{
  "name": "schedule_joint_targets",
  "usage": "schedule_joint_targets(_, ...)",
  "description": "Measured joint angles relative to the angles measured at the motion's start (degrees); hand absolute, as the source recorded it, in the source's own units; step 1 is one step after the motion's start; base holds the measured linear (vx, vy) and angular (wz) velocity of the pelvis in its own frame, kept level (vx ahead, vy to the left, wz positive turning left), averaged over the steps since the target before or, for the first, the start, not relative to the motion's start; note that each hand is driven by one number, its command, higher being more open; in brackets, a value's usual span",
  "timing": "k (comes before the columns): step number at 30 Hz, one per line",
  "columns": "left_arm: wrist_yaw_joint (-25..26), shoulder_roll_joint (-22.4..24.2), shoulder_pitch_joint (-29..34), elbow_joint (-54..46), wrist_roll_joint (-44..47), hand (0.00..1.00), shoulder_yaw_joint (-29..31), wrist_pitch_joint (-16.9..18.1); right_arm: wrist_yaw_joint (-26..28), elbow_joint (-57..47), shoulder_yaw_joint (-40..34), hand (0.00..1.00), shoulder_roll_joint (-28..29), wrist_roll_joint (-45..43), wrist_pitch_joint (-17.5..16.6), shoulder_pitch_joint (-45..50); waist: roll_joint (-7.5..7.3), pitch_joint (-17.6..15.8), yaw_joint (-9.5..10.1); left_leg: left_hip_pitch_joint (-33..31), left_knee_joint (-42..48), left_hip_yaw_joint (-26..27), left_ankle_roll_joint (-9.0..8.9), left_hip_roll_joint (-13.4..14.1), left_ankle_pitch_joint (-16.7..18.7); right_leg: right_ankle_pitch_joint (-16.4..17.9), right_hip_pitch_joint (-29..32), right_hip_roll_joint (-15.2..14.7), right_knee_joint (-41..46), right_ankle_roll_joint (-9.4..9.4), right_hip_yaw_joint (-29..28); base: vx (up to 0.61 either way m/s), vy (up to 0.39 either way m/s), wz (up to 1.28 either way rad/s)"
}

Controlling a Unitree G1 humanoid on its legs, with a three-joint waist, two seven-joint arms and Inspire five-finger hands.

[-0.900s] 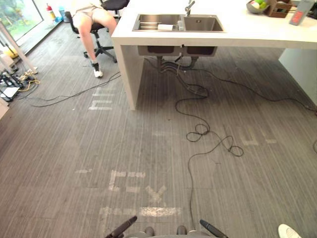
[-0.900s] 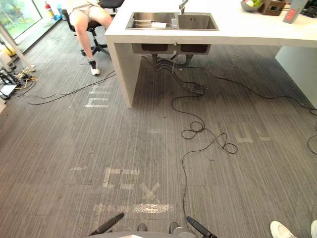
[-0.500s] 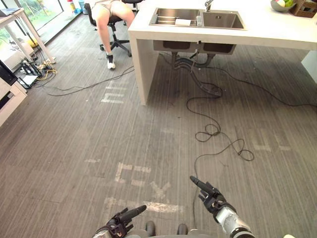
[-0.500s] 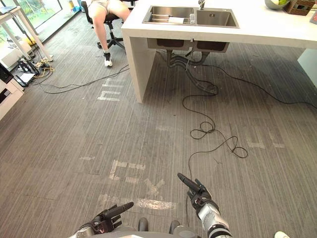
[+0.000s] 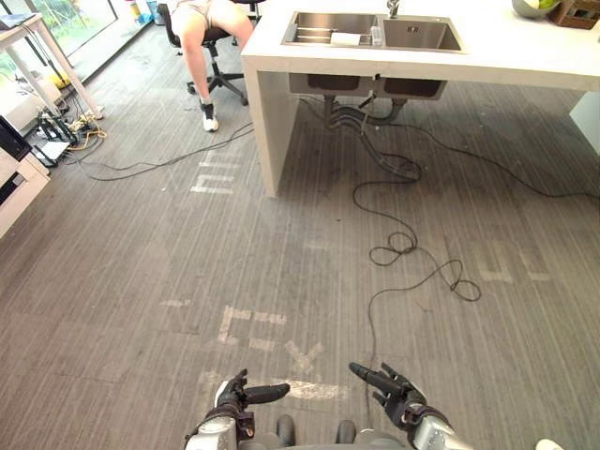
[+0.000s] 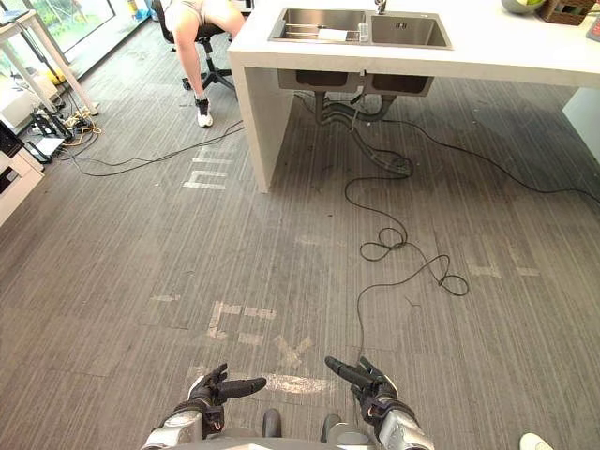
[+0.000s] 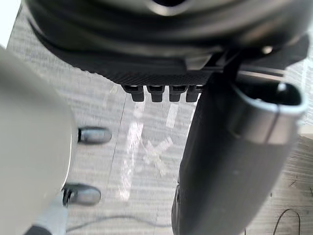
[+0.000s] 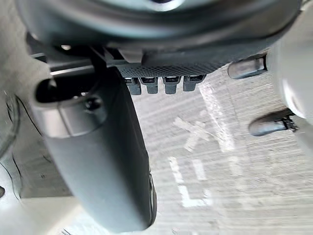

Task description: Walk over to the sink, pick up the cup, carry it to the dishwasher, place the cup inside the dishwasher, then close the dishwasher door

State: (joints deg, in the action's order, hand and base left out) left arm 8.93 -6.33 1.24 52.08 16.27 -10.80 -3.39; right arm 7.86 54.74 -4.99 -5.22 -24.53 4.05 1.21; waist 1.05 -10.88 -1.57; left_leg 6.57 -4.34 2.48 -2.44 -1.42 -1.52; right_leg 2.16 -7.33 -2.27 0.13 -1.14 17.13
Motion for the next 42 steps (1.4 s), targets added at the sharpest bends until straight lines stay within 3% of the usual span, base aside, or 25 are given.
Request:
schedule_joint_targets(6,4.08,-0.08,0.01,-0.18,-4.23,1.00,0.21,3.70,0.63,0.91,0.84,1.00,-0.02,-0.34,-0.48,0.18,-0.11,0.06,0.08,0.24,-0.26,0.38,0.01,-0.26,-0.02,0.18,0.01,-0.42,0.39,-0.28,-0.09,0.00,0.000,0.00)
schedule_joint_targets(11,4.36,-0.16,0.38,-0.51,-4.19,1.00,0.33,5.29,1.08,0.92,0.98,1.00,-0.04,-1.42,-0.64,0.41,-0.16,0.09,0.48,0.68,-0.43,1.67,0.02,-0.37,-0.03,0.23,0.09,-0.57,0.74,-0.36,-1.01,-0.01,0.008,-0.07)
schedule_joint_targets(24,-4.96,-1.26,2.49,2.80,0.61,1.00,2.01,4.44,0.87,5.15,-0.02,1.00,-0.27,-7.37,1.77,-0.96,-0.84,0.01,0.80,1.09,-0.54,5.66,0.79,-0.05,0.42,1.01,1.25,-0.33,2.10,-0.28,-2.81,-0.01,-0.009,-0.08)
schedule_joint_targets(27,-6.71,-2.29,2.29,3.54,1.42,1.00,1.89,4.58,0.46,5.12,0.08,1.00,-0.12,-7.47,0.62,-1.35,-1.83,-0.38,0.78,3.40,0.11,6.38,3.39,-0.50,2.01,7.02,4.37,-2.93,15.04,-3.46,-1.55,0.00,0.012,-0.02)
schedule_joint_targets(29,-6.82,-2.84,1.81,3.58,3.46,1.00,1.85,4.88,-0.18,4.91,0.31,1.00,-0.61,-7.05,-0.38,-3.09,-2.42,-0.59,1.28,3.45,2.68,7.93,5.45,-0.96,3.55,7.97,11.39,-6.76,31.31,-2.78,0.51,-0.02,0.078,-0.27)
schedule_joint_targets(30,-6.69,-3.66,1.07,3.59,5.05,1.00,1.86,4.89,-0.25,4.71,0.38,1.00,-0.59,-6.81,-1.04,-3.86,-3.87,-1.31,1.72,4.20,3.90,8.03,5.92,-2.08,4.20,7.40,14.45,-9.99,39.88,-1.72,1.55,-0.01,0.083,-0.22)
schedule_joint_targets(32,-6.49,-4.08,-0.37,3.40,7.73,1.00,1.92,4.81,-0.24,4.67,0.38,1.00,-0.73,-7.00,-2.19,-4.15,-5.25,-2.19,1.87,5.79,5.24,6.50,7.30,-3.13,5.93,4.55,17.21,-12.82,48.73,0.12,0.63,0.06,0.056,0.24)
schedule_joint_targets(33,-6.54,-4.12,-0.92,2.39,8.79,1.00,1.74,4.48,-0.33,4.40,0.41,1.00,-0.87,-7.27,-2.58,-4.27,-5.03,-2.82,1.51,6.88,5.74,5.16,7.87,-3.12,6.17,6.67,18.16,-12.48,50.22,-1.31,-0.22,0.11,0.040,0.50)
schedule_joint_targets(34,-6.63,-4.10,-1.26,1.92,9.18,1.00,1.54,4.29,-0.37,4.40,0.49,1.00,-0.91,-7.31,-2.59,-4.31,-5.01,-2.89,1.33,7.21,5.87,4.49,7.90,-2.84,6.33,7.83,18.30,-11.99,49.07,-1.47,-0.53,0.13,0.023,0.65)
schedule_joint_targets(37,-6.83,-4.06,-4.16,0.42,9.69,1.00,1.33,2.02,-1.10,3.57,1.11,1.00,-0.80,-7.56,-2.24,-4.31,-4.53,-3.25,0.54,7.61,6.83,1.18,7.40,-1.21,7.26,7.68,19.07,-7.98,34.63,-1.21,-2.36,0.16,-0.040,0.59)
schedule_joint_targets(39,-6.66,-4.17,-4.91,-1.44,10.34,1.00,1.38,-0.28,-1.28,2.64,1.57,1.00,-0.67,-10.99,-1.42,-4.25,-4.55,-3.44,0.54,8.03,8.05,0.91,6.00,-0.11,9.15,3.88,19.49,-5.21,19.28,-1.40,-3.39,0.26,-0.127,0.08)
schedule_joint_targets(40,-6.55,-4.21,-4.89,-1.70,10.85,1.00,1.41,-0.82,-1.35,2.40,1.53,1.00,-0.66,-12.05,-1.09,-3.99,-4.55,-3.47,0.54,8.24,8.77,0.98,5.27,0.08,9.83,2.93,19.38,-4.84,16.36,-1.46,-3.53,0.26,-0.159,-0.05)
schedule_joint_targets(42,-6.48,-4.10,-4.85,-1.86,11.99,1.00,1.47,-2.65,-1.35,0.64,0.59,1.00,-0.72,-12.53,0.27,-2.64,-4.81,-4.46,0.54,9.98,11.92,1.07,3.59,0.37,14.47,0.71,17.92,-4.86,9.73,-1.64,-4.29,0.29,-0.209,-0.08)
